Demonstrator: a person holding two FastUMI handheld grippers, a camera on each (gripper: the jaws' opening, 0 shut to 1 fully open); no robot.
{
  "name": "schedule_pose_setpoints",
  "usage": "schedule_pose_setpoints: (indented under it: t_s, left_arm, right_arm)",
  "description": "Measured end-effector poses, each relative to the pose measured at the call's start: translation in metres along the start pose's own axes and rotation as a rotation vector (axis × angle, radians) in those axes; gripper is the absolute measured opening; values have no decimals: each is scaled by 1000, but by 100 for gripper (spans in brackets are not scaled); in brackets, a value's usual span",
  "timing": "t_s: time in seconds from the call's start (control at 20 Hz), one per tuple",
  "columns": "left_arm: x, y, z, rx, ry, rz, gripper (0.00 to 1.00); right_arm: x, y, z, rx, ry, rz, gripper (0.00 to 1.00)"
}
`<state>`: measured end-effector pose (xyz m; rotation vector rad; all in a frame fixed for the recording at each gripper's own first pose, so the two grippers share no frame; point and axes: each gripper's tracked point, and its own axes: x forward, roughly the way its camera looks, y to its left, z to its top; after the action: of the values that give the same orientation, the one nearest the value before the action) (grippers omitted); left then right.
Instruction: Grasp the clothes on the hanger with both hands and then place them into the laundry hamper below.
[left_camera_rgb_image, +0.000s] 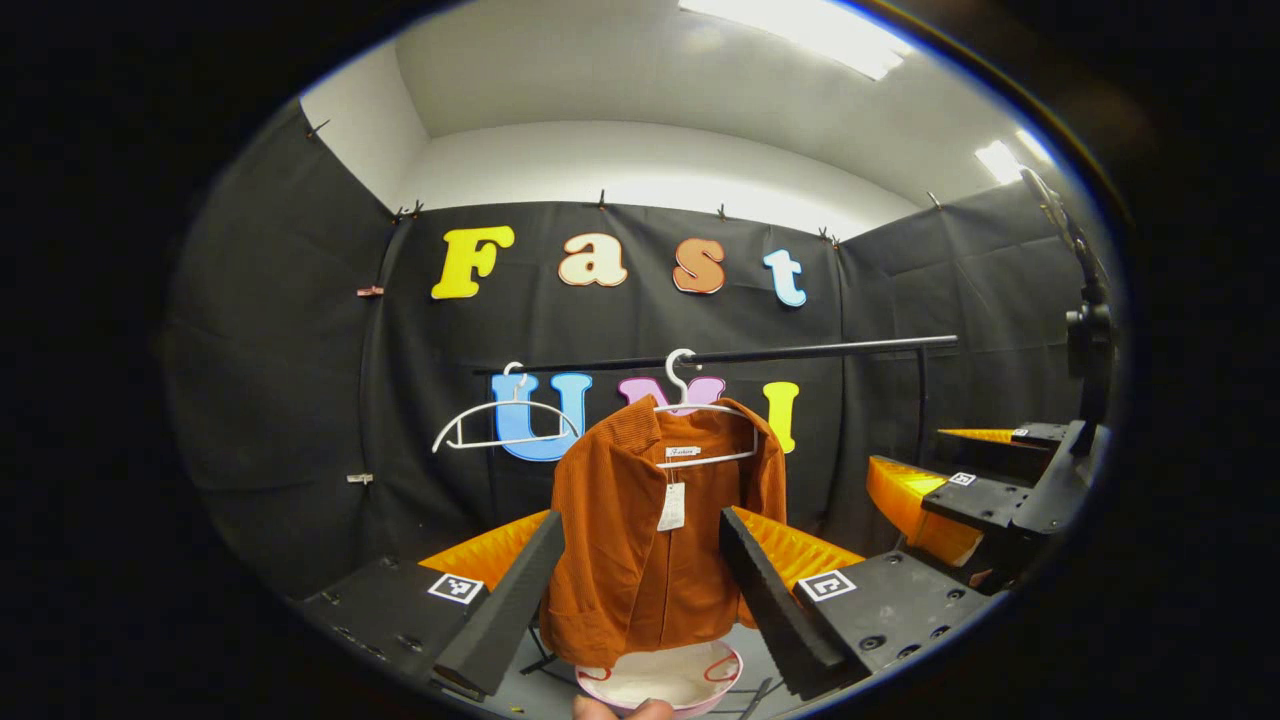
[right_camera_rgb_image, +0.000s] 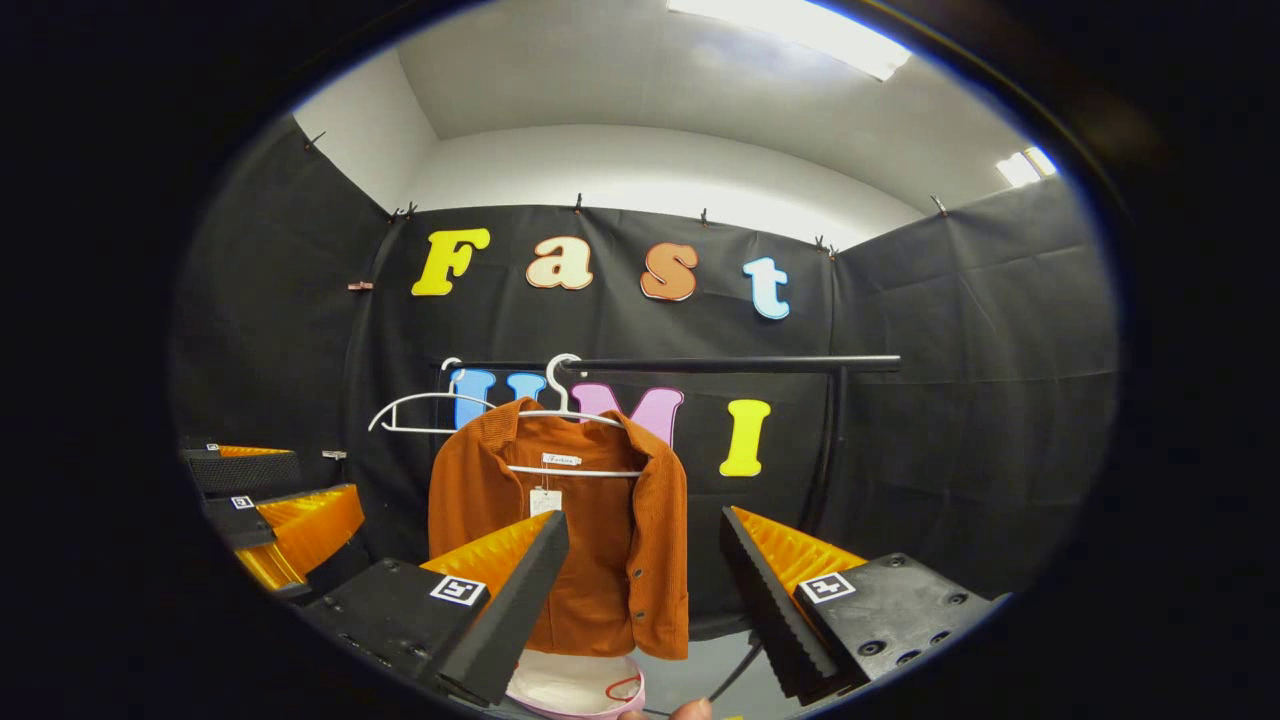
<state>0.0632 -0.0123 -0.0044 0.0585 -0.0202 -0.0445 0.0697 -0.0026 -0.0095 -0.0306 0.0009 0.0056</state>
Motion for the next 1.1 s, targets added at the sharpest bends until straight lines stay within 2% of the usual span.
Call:
schedule_pose_setpoints:
  t_s: [0.2, 0.35, 0.5, 0.8, 1.1]
  left_arm:
    - [56, -8, -11, 10, -2, 25, 98]
    - [105, -8, -28, -10, 32, 75, 98]
    - [152, -5, -44, -15, 59, 127, 98]
    - [221, -17, -63, -83, 64, 161, 98]
    - [262, 0, -68, -9, 46, 240, 98]
  right_arm:
    - [56, -9, -21, 38, 17, 28, 99]
    - [101, -15, -38, 9, 4, 63, 98]
    - [137, -16, -55, 65, 21, 108, 98]
    - [178, -19, -75, 73, 16, 166, 98]
    - [213, -11, -83, 77, 3, 144, 99]
